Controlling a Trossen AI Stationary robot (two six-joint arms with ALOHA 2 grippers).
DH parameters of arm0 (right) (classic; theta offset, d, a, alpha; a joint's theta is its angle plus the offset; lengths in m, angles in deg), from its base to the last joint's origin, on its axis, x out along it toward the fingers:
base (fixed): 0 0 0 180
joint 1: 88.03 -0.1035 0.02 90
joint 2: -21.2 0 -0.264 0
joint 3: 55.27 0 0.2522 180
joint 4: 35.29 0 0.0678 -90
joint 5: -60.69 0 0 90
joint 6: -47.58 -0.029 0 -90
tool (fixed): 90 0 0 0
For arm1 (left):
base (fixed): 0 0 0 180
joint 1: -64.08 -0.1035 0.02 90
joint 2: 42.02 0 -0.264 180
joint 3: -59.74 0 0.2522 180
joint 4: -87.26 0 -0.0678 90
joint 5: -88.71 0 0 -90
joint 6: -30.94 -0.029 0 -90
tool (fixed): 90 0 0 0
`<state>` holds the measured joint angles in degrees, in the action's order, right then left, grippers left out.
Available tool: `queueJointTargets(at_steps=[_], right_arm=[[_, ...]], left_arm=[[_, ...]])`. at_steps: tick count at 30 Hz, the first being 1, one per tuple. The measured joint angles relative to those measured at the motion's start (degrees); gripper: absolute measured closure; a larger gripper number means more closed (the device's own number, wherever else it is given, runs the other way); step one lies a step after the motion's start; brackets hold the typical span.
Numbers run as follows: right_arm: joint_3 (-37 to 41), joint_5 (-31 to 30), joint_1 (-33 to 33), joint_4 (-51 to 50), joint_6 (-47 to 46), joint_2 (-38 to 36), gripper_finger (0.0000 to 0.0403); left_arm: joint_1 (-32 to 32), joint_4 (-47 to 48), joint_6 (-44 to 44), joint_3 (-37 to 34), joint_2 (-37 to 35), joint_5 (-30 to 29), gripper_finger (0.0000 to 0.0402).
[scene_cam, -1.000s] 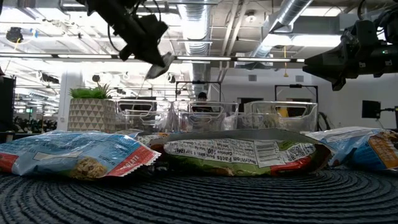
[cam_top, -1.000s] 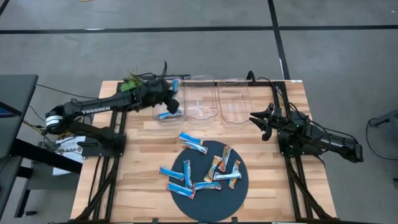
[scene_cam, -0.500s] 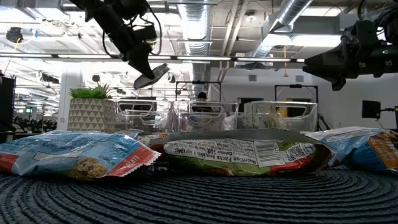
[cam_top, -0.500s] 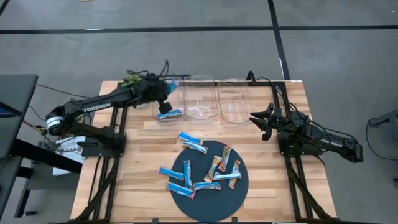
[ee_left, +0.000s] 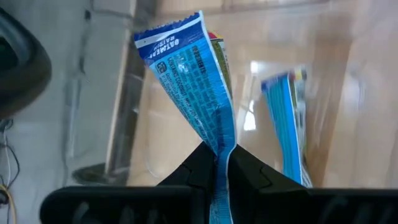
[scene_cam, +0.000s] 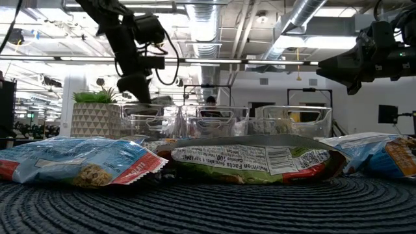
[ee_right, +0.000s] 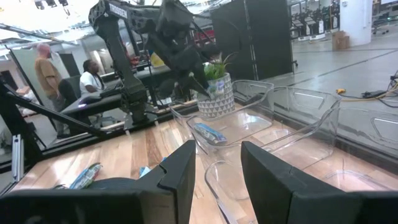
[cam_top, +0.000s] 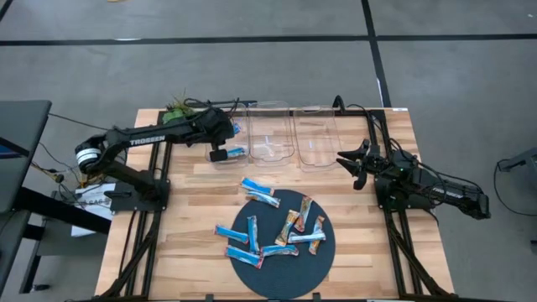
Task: Pick and place Granola Bars by type
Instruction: Put the blue granola bar into the left transparent bin
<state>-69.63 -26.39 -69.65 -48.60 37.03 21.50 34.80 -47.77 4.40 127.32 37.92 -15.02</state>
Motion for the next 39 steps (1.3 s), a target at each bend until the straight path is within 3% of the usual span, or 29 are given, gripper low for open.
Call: queueJointTargets(at_steps=[18,32,39], right_arm=[[0.0,0.0,0.0,0.0,0.0,0.0,0.0280],[0.0,0.0,0.0,0.0,0.0,0.0,0.0280],[0.0,0.0,0.0,0.0,0.0,0.0,0.0280]], left_arm=[[-0.4,0.4,-10.7,0.2,6.3,1.9,0.0379],[-0.8,-0.8,-8.3,0.0,6.5,4.5,0.0378],[-0.8,-0.9,-5.8,0.0,6.5,5.9,0.0344]])
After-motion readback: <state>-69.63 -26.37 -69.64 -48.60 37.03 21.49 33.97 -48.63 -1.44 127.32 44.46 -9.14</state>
